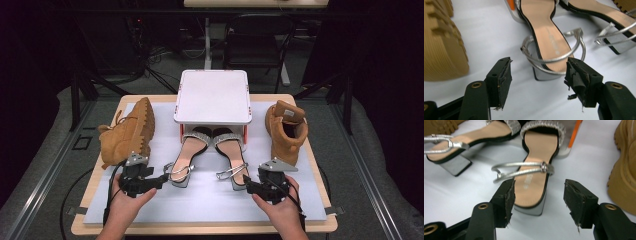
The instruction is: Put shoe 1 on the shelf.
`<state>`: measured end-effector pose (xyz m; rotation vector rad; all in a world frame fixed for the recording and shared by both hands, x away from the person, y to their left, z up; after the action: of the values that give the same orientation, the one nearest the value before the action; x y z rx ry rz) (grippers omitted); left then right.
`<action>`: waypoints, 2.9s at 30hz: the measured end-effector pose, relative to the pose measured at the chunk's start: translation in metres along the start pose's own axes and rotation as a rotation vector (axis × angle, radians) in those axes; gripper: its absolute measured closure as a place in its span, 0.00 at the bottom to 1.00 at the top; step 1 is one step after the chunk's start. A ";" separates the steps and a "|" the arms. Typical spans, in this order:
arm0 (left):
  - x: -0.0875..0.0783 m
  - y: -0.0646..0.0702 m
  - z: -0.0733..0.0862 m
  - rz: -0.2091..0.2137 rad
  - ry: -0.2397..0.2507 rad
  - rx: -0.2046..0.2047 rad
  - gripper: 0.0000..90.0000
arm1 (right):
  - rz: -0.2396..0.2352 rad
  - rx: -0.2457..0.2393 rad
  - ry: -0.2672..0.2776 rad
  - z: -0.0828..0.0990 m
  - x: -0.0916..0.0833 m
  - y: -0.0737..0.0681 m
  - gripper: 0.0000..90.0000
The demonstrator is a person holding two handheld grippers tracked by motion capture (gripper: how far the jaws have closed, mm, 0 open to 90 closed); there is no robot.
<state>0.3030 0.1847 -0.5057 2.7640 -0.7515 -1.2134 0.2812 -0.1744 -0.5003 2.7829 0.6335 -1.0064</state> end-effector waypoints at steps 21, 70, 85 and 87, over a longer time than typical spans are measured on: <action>0.026 0.007 0.033 -0.009 -0.043 0.112 0.86 | -0.027 -0.039 -0.093 0.033 0.021 -0.012 0.79; 0.037 0.018 0.023 0.020 -0.042 0.120 1.00 | -0.069 0.006 -0.105 0.032 0.026 -0.018 1.00; 0.040 0.018 0.011 0.028 -0.021 0.113 1.00 | -0.073 0.003 -0.076 0.025 0.029 -0.021 1.00; 0.041 0.018 0.009 0.026 -0.021 0.113 1.00 | -0.063 -0.004 -0.071 0.023 0.030 -0.022 1.00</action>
<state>0.3129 0.1521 -0.5368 2.8246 -0.8820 -1.2338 0.2795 -0.1499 -0.5363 2.7260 0.7162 -1.1095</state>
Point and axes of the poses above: each handheld gripper's, and its own axes: x roughly forward along the jaws, z roughly out of its underside, y roughly to its right, the point moved 2 cm from there along x, roughly forward along the jaws, and after that the axes turned 3 degrees about -x, right-handed, at the moved point
